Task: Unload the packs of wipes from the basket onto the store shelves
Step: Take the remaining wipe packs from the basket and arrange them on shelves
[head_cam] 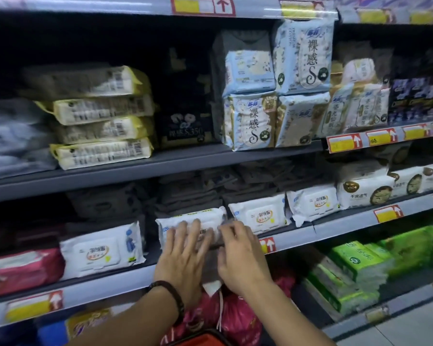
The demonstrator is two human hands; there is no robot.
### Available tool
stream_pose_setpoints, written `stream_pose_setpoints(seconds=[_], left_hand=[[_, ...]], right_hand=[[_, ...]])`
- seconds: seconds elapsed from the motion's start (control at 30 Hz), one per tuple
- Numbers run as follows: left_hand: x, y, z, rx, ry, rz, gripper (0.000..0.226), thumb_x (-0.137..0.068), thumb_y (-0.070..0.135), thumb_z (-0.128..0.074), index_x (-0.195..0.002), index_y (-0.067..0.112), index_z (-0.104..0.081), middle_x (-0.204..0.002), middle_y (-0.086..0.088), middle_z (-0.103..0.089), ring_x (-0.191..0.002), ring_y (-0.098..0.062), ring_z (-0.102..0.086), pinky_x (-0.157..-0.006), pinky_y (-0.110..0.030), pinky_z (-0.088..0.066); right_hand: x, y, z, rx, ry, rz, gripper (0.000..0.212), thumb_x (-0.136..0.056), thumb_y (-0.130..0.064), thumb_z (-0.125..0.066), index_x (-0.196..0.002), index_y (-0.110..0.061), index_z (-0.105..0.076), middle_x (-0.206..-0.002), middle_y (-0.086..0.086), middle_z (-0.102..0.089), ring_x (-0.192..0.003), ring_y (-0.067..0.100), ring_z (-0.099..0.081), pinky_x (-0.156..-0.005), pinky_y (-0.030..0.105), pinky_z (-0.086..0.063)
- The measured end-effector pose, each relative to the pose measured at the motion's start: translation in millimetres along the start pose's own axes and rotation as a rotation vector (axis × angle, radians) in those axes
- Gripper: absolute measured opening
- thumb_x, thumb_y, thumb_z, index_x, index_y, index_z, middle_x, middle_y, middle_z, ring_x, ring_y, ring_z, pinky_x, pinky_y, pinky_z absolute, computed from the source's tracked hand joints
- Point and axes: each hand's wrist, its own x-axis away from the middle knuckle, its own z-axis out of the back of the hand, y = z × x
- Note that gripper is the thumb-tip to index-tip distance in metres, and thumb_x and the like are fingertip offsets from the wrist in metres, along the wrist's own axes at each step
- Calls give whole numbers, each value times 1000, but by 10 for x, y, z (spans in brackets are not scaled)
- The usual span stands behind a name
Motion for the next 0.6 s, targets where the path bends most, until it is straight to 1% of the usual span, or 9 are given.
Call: stream_pose_setpoints(seconds=[0.07,0.1,0.17,0.23,0.27,0.33,0.37,0.47,0.6], left_hand=[[171,-151,-169,100,64,28,88,-78,34,-39,-162,8,-36,-165,-34,-25,-150,-51,-25,-121,-67,-11],[233,-199,-250,118,86,-7,88,-72,34,-37,-157,8,-45,-158,-35,-41,-146,-48,-32,-120,-66,-13],[288,-259,-423,139,99,-37,91,-69,35,-36,-155,8,-44,-154,-33,-47,-147,-47,-33,-120,-64,-13],[257,-283,-457,153,40,-60,92,-69,35,-38,-157,8,-39,-162,-34,-35,-154,-48,-21,-120,-64,-17],[235,-279,-437,154,16,-51,94,-72,34,-41,-162,8,-31,-167,-35,-18,-157,-49,-7,-122,-65,-14],[185,-277,-419,102,-26,-9,98,-86,35,-44,-166,13,9,-162,-29,34,-153,-50,28,-126,-66,4],[179,-276,-388,92,-79,4,100,-91,37,-43,-162,14,25,-153,-25,49,-149,-50,37,-125,-64,11],[144,-264,-292,79,-141,-23,103,-92,39,-46,-163,16,26,-156,-22,47,-150,-50,36,-126,-63,12],[137,-383,-244,127,-171,-70,107,-90,47,-52,-166,19,18,-168,-22,32,-155,-46,29,-127,-61,10]], right_hand=[[46,-126,-134,-3,31,28,57,-81,-25,-61,-137,-20,-58,-140,10,-52,-125,34,-56,-105,47,-52],[59,-175,-203,-8,32,26,60,-77,-26,-65,-137,-19,-59,-140,12,-53,-122,35,-59,-102,48,-55],[74,-251,-326,13,5,25,71,-69,-27,-75,-137,-17,-61,-143,17,-55,-120,37,-65,-95,47,-60],[72,-286,-403,69,-27,26,82,-62,-30,-81,-140,-14,-61,-146,20,-56,-123,38,-66,-95,46,-62],[68,-296,-419,102,-32,25,84,-61,-30,-83,-140,-14,-62,-146,21,-57,-123,38,-66,-95,47,-62],[37,-310,-435,143,-42,23,84,-60,-30,-82,-139,-12,-63,-145,24,-58,-123,39,-67,-97,47,-61],[13,-308,-451,156,-44,15,83,-60,-29,-82,-139,-12,-64,-145,25,-58,-123,40,-67,-97,47,-61],[-42,-321,-423,148,-34,6,78,-70,-29,-78,-144,-13,-59,-152,26,-50,-127,41,-64,-104,45,-56],[-88,-363,-249,115,-194,-25,77,-95,-34,-59,-164,-23,-26,-173,12,-6,-149,32,-42,-120,35,-36]])
